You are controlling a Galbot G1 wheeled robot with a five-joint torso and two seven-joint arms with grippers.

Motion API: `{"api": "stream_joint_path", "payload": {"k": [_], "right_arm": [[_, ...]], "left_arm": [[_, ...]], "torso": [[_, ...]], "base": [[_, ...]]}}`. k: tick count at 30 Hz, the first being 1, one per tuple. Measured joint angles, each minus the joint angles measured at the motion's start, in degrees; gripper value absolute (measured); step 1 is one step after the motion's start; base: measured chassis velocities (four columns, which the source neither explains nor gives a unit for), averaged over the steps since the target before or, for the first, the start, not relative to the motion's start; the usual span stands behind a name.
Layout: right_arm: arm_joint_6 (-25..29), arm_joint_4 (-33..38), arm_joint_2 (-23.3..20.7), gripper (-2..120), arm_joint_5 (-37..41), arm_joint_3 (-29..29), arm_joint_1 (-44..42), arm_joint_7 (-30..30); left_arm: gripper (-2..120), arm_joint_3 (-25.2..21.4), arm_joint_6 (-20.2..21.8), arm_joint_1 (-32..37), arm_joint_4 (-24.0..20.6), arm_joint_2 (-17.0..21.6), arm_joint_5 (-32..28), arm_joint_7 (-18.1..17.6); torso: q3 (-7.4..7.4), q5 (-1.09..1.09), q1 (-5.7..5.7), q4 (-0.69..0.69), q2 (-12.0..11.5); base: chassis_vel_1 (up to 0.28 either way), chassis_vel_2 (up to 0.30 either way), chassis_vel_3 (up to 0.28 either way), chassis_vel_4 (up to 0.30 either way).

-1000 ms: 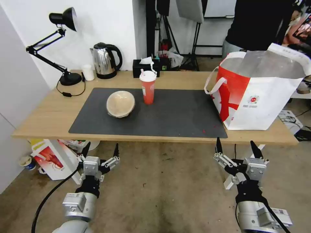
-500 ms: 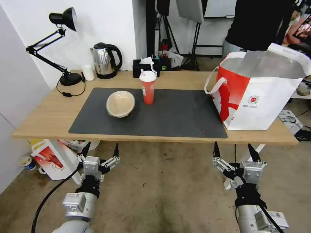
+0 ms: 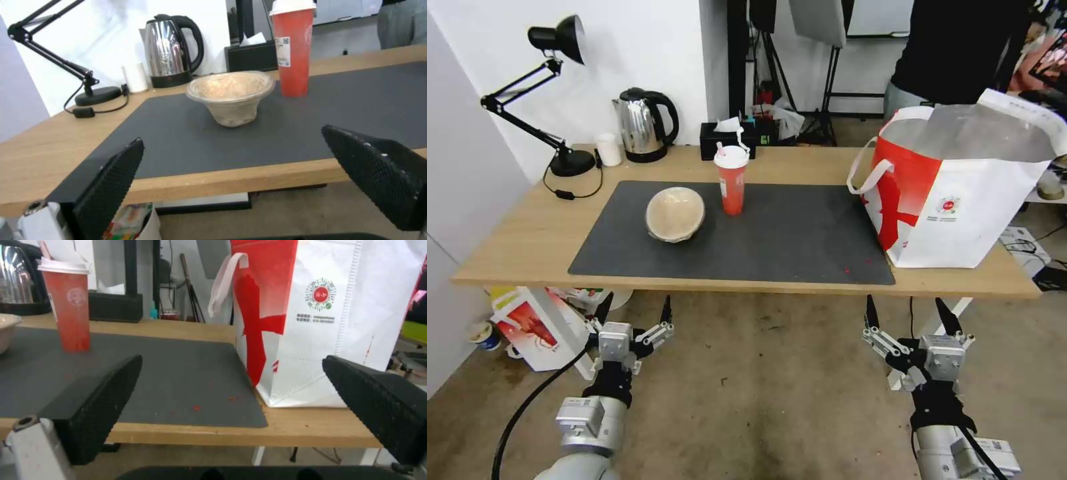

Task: Pick up the trash from the table and place it into the takeout bag.

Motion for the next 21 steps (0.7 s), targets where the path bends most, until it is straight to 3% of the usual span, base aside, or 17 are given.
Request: {"api": "stream_joint_path", "payload": {"k": [21], "right_arm": [[-0.17,-0.22,-0.18,100,-0.53,0.27,-0.59,-0.68]], "left_arm": [[100,0.00,0.00,0.00,0.00,0.00,0.00,0.00]], "torso": [[0.00,0.00,0.00,0.00,0.00]], "base": [[0.000,0.000,0.000,0.000]]}}
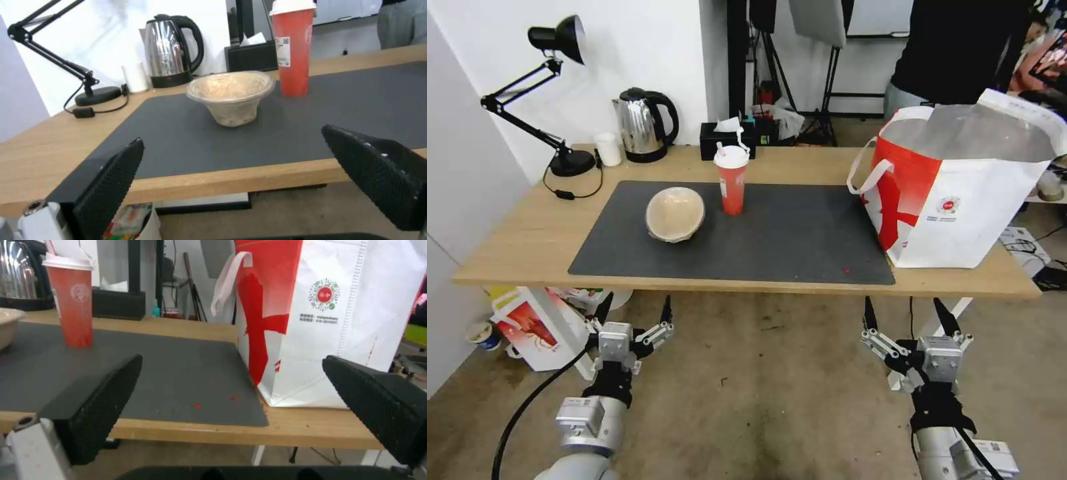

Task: Pick up the trash from the table and place it into the takeout bag.

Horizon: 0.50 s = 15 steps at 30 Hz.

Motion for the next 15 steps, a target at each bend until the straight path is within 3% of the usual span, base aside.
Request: {"api": "stream_joint_path", "payload": {"k": [15], "right_arm": [[-0.11,-0.48,0.18,100,-0.24,-0.04,-0.11,-0.18]], "left_arm": [[100,0.00,0.00,0.00,0.00,0.00,0.00,0.00]], "torso": [[0.00,0.00,0.00,0.00,0.00]], "base": [[0.000,0.000,0.000,0.000]]}}
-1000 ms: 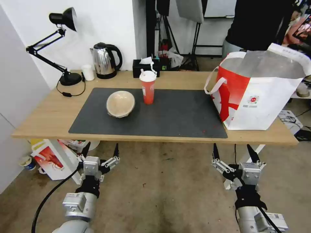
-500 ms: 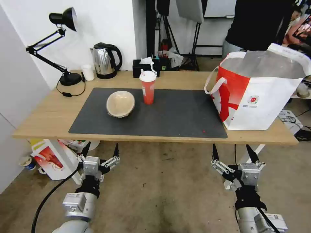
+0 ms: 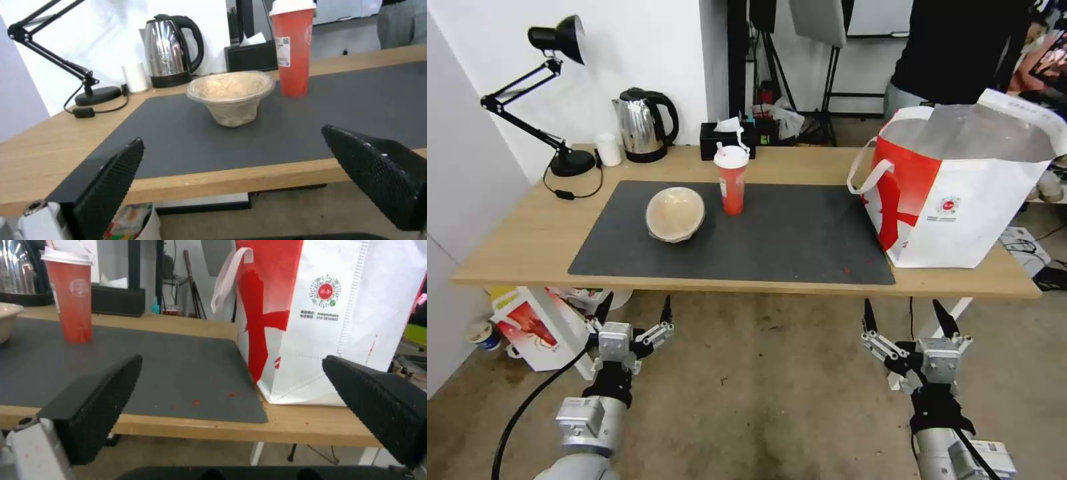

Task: Pick up the trash from the table and place it into the takeout bag.

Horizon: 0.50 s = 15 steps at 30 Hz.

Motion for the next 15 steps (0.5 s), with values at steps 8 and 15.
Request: {"api": "stream_joint_path", "payload": {"k": [8,15], "right_arm": [[-0.10,0.27,0.08,100,-0.10,0.10,0.03,-0.34],[-0.13,4.54,-2.00,100,3.37,3.82,1.89,-6.32]], "left_arm": [[100,0.00,0.00,0.00,0.00,0.00,0.00,0.00],[100,0.00,0.00,0.00,0.00,0.00,0.00,0.00]], "torso": [[0.00,0.00,0.00,0.00,0.00],[0.00,0.01,0.00,-0.02,0.00]], "base": [[0.000,0.000,0.000,0.000],[0.000,0.000,0.000,0.000]]}}
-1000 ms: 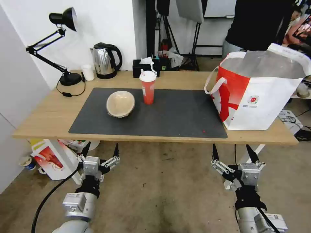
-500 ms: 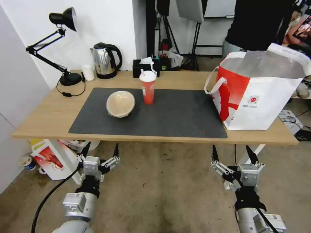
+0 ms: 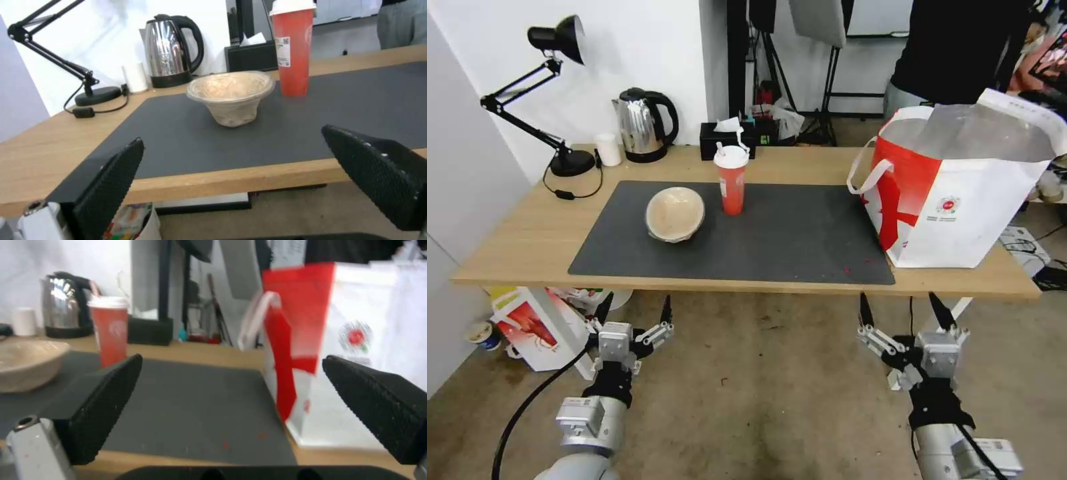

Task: Pick up the trash from the table and place it into the takeout bag.

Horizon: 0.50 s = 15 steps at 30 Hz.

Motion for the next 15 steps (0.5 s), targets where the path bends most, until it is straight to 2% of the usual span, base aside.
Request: {"api": "stream_joint_path", "payload": {"k": [4,7,11,13,15], "right_arm": [[-0.02,0.03,-3.19,100,1.52,3.51,3.16,-2.54],[0.24,0.04,-5.16,100,5.00,3.49,6.49,-4.79],[1.96,0.07,-6.85,100,11.49,1.02,15.76,-11.45],[2.14,0.07,-7.07,100,12.73,0.42,17.88,-12.59],[2.60,0.22,-8.30,100,17.67,-3.00,25.24,-16.41]], "left_arm": [[100,0.00,0.00,0.00,0.00,0.00,0.00,0.00],[100,0.00,0.00,0.00,0.00,0.00,0.00,0.00],[100,0.00,0.00,0.00,0.00,0.00,0.00,0.00],[100,0.00,0.00,0.00,0.00,0.00,0.00,0.00],[100,0.00,0.00,0.00,0.00,0.00,0.00,0.00]], "torso": [[0.00,0.00,0.00,0.02,0.00],[0.00,-0.01,0.00,0.02,0.00],[0.01,0.00,0.00,0.02,0.00],[0.01,0.00,0.00,0.02,0.00],[0.00,0.00,0.00,0.02,0.00]], "base": [[0.000,0.000,0.000,0.000],[0.000,0.000,0.000,0.000],[0.000,0.000,0.000,0.000],[0.000,0.000,0.000,0.000],[0.000,0.000,0.000,0.000]]}}
